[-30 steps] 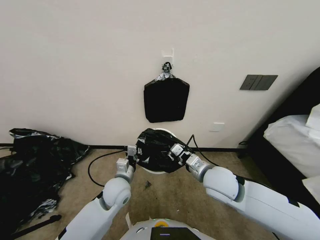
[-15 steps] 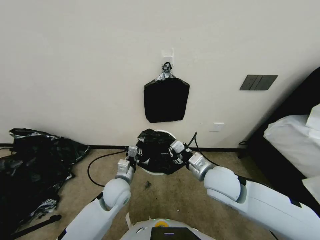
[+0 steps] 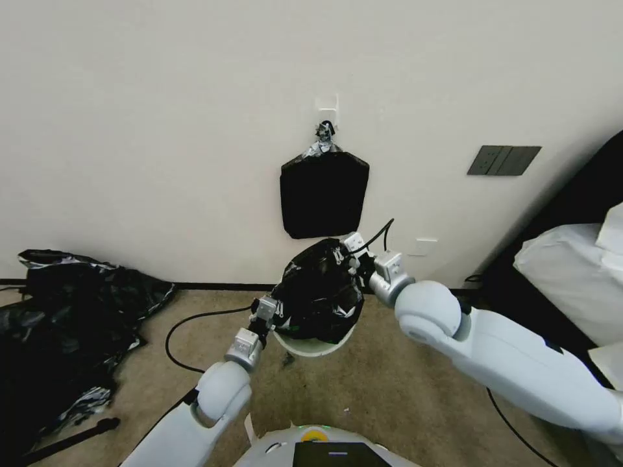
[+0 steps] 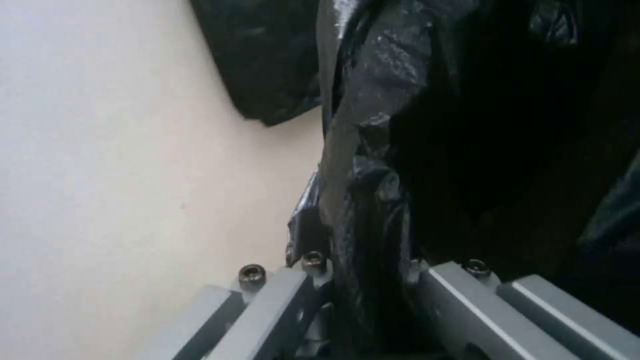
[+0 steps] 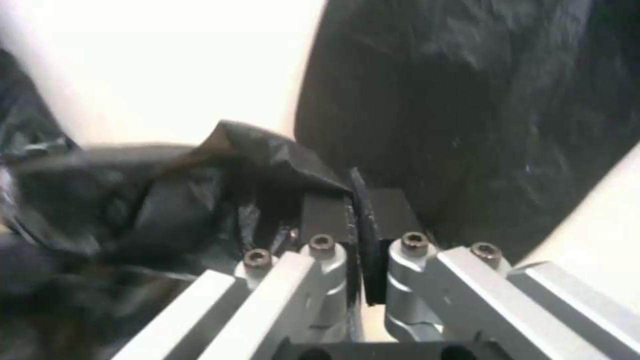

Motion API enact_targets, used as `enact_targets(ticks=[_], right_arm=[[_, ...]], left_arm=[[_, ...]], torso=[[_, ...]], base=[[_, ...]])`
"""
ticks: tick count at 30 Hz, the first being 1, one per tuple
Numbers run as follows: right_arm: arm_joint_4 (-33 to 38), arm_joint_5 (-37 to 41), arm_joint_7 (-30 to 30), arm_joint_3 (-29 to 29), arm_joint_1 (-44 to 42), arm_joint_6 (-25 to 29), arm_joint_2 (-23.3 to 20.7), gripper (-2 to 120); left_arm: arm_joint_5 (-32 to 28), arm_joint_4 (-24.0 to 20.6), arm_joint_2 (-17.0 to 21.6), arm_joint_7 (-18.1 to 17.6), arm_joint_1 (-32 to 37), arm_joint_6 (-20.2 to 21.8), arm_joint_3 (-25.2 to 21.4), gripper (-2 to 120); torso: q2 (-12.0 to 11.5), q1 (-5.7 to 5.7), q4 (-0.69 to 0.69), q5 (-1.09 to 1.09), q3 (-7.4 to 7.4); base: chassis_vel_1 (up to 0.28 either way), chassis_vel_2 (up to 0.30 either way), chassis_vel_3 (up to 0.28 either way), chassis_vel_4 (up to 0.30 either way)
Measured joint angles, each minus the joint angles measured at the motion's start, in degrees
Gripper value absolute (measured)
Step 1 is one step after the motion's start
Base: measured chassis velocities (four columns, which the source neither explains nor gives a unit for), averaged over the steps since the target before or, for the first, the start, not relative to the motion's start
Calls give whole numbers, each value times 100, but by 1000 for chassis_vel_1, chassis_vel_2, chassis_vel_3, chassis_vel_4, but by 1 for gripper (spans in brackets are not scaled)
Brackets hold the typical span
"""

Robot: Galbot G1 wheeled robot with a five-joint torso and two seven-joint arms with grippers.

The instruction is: Place a trash bag onto the trash bin.

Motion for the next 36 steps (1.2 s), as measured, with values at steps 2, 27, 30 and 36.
enact_targets(ticks=[2, 27, 30, 36], right_arm=[[-134, 184, -92, 6, 37, -77, -43, 4], [-605, 884, -1276, 651, -386, -156, -899, 6], [-573, 883, -1310, 699, -498, -76, -940, 6], [-532, 906, -1316, 764, -625, 58, -967, 6]], left_arm=[[26, -18, 1, 125, 37, -163, -19, 1], [-1502, 265, -456, 403, 62, -1137, -535, 1], [-1767, 289, -487, 401, 31, -1132, -600, 1], [-2669, 321, -579, 298, -66, -972, -756, 1]], torso=[[0, 0, -1, 0, 0], [0, 0, -1, 0, 0], [0, 0, 0, 0, 0], [0, 0, 1, 1, 0]], base=[[0, 0, 0, 0], [0, 0, 0, 0], [0, 0, 0, 0], [0, 0, 0, 0]])
